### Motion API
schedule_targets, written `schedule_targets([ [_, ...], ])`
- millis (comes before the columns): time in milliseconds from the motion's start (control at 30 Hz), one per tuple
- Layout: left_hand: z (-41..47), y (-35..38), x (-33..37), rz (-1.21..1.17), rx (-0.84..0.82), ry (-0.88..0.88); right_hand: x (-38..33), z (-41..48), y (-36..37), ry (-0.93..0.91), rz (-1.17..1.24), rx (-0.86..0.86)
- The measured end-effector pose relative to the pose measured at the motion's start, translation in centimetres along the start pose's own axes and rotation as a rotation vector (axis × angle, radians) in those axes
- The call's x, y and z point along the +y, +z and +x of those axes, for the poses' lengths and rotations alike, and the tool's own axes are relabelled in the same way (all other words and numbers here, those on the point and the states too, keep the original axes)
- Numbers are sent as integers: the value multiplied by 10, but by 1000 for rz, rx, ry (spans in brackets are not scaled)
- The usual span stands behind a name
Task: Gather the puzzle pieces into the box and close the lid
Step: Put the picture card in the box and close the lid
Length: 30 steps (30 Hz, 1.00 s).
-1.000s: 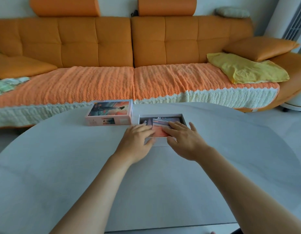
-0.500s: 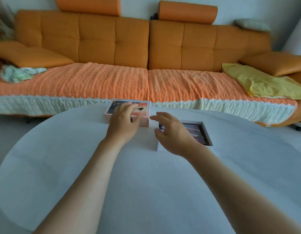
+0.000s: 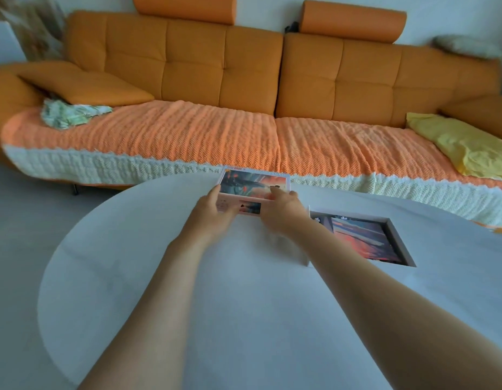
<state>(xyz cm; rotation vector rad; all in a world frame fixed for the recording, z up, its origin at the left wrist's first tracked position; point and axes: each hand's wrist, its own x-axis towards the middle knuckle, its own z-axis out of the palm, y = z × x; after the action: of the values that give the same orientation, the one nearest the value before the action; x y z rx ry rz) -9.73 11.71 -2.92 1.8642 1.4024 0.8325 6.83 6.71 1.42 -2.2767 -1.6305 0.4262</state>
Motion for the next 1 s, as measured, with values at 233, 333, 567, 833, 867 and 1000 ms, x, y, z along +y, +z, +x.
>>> schedule_targets([
  [233,-13,1,23,-60,251,196,12,-23,-32,-218,147,369],
  [333,-22,13,45,-125,263,227,36,-37,-57,-199,155,468],
  [567,-55,56,97,-194,143,368,119,-75,-82,-107,381,573],
  [833,-79,95,117,-33,24,298,181,-106,-73,-18,421,501],
  [867,-82,97,119,-15,12,287,183,-108,-73,-16,419,480],
  [1000,-89,98,122,28,13,263,189,-112,-73,-38,391,451],
])
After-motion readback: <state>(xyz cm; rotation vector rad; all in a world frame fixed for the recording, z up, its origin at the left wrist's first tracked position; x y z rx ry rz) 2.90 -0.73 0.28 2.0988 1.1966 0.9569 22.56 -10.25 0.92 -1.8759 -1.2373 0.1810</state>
